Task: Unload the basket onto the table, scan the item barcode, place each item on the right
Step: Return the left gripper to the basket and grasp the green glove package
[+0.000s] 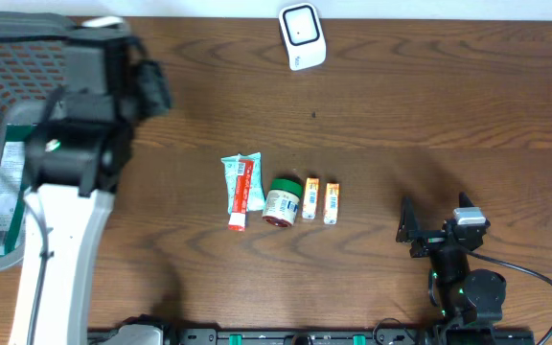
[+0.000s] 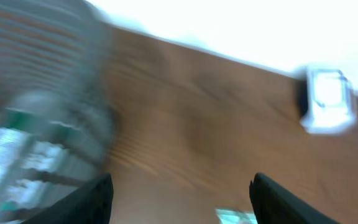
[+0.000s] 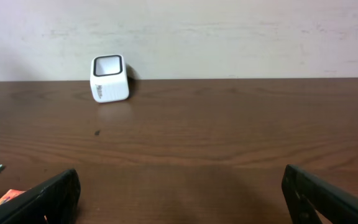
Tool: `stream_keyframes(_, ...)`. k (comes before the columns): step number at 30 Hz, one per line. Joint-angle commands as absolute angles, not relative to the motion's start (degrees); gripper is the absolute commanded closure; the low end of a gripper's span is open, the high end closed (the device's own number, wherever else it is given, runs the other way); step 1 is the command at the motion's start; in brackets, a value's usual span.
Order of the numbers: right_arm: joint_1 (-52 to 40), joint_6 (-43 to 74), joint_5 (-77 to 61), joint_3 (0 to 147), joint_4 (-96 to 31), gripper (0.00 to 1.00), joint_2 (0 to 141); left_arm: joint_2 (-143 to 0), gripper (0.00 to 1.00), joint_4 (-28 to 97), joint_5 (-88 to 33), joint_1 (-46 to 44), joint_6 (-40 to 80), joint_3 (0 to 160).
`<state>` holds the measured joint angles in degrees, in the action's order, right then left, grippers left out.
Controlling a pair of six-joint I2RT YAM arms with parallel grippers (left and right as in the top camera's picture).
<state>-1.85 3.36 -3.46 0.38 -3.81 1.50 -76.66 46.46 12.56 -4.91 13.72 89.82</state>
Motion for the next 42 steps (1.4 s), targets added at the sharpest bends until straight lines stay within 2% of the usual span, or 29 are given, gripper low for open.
stream_keyframes(1,-2.2,2.7,-3.9,0.3,-4.0,0.01,1.5,-76.7,0.25,45.3,27.1,0.3,13.7,90.1)
stream_keyframes(12,-2.2,2.7,-3.9,0.3,-4.0,0.01,1.5,-86.5,0.18,45.4,28.5,19.9,10.8,90.1)
stream_keyframes(16,-2.2,2.7,-3.9,0.3,-4.0,0.01,1.5,-92.2,0.14,46.2,23.3,24.3,7.6,90.1)
stream_keyframes(18,-2.2,2.7,-3.9,0.3,-4.0,0.01,1.5,-95.7,0.04,46.6,19.0,26.3,7.0,90.1)
stream_keyframes(28,-2.2,2.7,-3.9,0.3,-4.0,0.01,1.5,-109.8,0.00,50.4,15.6,29.2,2.3,90.1)
stream_keyframes(42,-2.2,2.7,-3.9,0.3,-4.0,0.01,1.5,-122.9,0.00,50.2,15.7,30.2,-1.5,89.9)
